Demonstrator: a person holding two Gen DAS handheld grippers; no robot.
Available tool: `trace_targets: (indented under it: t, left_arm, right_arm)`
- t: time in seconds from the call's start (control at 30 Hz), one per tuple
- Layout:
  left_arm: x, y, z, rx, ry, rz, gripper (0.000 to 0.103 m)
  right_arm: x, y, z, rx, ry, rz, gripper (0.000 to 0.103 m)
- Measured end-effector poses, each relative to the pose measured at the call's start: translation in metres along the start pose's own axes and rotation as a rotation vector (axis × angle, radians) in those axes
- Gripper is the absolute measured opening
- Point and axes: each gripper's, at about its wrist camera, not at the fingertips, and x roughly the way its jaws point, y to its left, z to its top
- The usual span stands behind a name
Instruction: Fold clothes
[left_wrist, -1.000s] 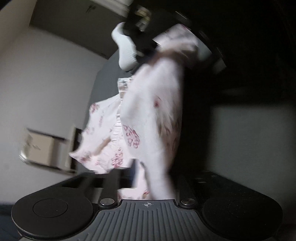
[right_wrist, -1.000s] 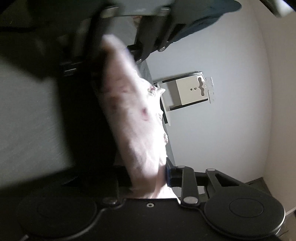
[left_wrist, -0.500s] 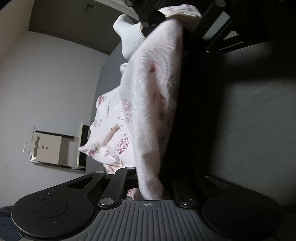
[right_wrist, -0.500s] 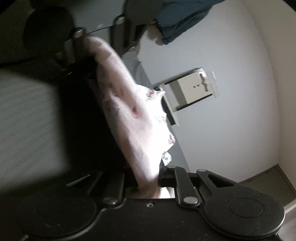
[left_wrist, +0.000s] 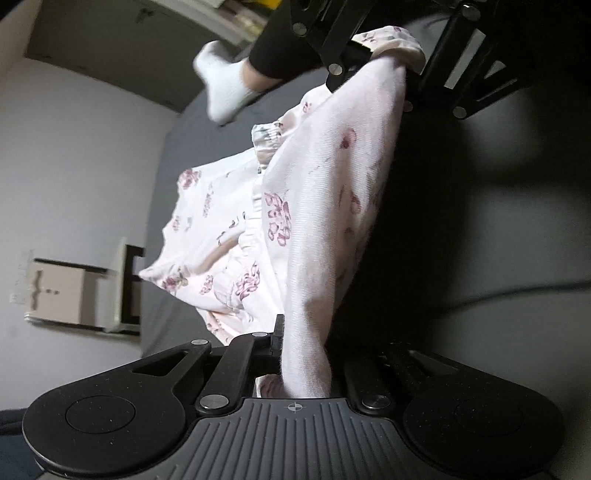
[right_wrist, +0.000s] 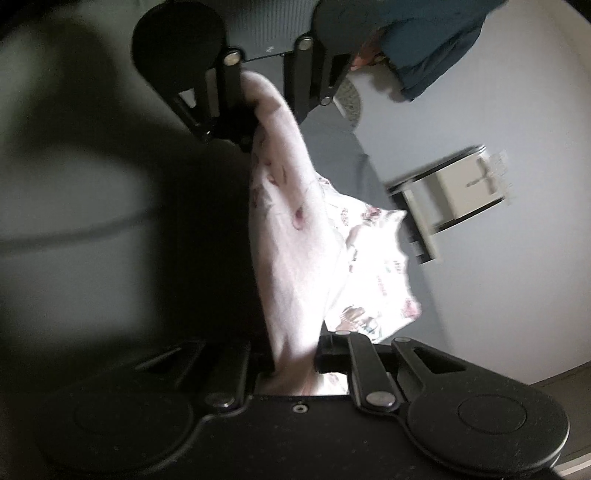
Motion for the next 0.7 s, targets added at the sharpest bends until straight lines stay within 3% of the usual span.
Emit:
trace_targets:
  t: [0.17, 0.27, 0.4, 0.57, 0.7]
  left_arm:
    - [-0.045, -0.004, -0.009, -0.009, -0.001, -0.157, 0.007]
    - [-0.049, -0.011, -0.011, -0.023, 0.006, -0.245, 0.007]
    - [-0.04, 0.0, -0.017, -0.022, -0.002, -0.289, 0.007]
    - [-0.011, 0.053, -0.009, -0.074, -0.013, -0.281, 0.007]
    - [0.017, 0.092, -0.003, -0.123, -0.015, -0.289, 0.008]
  right_arm:
    - [-0.041, -0.007, 0.003, 0.094, 0.004, 0.196, 0.014]
    - [-0.052, -0.009, 0.003, 0.108, 0.005, 0.296, 0.014]
    - [-0.039, -0.035, 0.001, 0.129, 0.009, 0.382, 0.014]
    - [-0.039, -0.073, -0.004, 0.178, 0.015, 0.48, 0.015]
    - [0.001, -0.124, -0.001, 0.258, 0.038, 0.589, 0.016]
